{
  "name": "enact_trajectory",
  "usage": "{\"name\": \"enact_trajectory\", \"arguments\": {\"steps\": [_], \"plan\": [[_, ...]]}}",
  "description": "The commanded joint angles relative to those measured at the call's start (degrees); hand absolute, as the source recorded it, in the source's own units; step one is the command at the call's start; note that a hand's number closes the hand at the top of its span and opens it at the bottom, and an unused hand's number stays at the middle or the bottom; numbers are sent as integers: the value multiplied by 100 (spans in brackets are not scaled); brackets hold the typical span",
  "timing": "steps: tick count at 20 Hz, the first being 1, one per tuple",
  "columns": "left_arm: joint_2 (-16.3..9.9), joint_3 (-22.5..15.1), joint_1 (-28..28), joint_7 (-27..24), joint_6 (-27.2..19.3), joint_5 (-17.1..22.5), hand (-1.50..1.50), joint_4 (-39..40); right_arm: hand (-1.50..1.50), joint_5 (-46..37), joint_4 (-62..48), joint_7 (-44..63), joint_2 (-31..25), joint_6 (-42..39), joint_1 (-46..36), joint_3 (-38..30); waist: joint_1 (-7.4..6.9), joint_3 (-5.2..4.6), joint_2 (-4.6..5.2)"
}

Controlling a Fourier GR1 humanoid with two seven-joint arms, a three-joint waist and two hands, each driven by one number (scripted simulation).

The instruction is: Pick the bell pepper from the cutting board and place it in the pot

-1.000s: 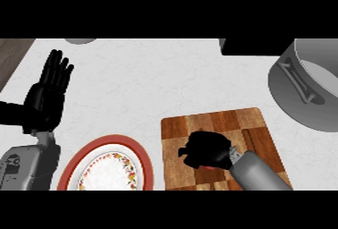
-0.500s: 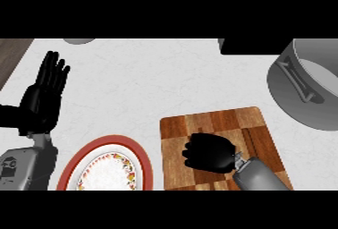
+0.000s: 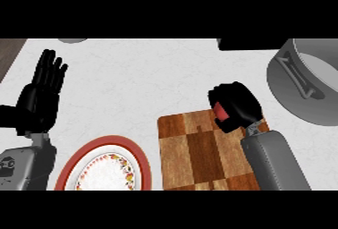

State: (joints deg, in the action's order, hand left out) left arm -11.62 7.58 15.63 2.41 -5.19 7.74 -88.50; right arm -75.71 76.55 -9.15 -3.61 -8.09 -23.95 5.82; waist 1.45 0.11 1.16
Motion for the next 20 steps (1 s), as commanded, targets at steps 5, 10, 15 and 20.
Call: {"name": "enact_trajectory", "arguments": {"steps": [5, 10, 15, 20], "plan": [[14, -78, 4, 1, 29, -38, 0, -22, 150, -780, -99, 3380, 223, 985, -1097, -1851, -227, -33, 23], [92, -228, 220, -3, 100, -28, 0, -8, 150, -1863, -320, 5207, -32, 1694, -2013, -2386, -482, -39, 94], [149, -335, 304, 149, 106, -29, 0, -18, 150, -3024, -1097, 6816, -324, 2037, -2839, -2657, -656, -21, 74], [343, -449, 312, 59, -171, -267, 0, 24, 150, -3390, -2399, 7537, -661, 1981, -3633, -2992, -480, -12, 6]]}}
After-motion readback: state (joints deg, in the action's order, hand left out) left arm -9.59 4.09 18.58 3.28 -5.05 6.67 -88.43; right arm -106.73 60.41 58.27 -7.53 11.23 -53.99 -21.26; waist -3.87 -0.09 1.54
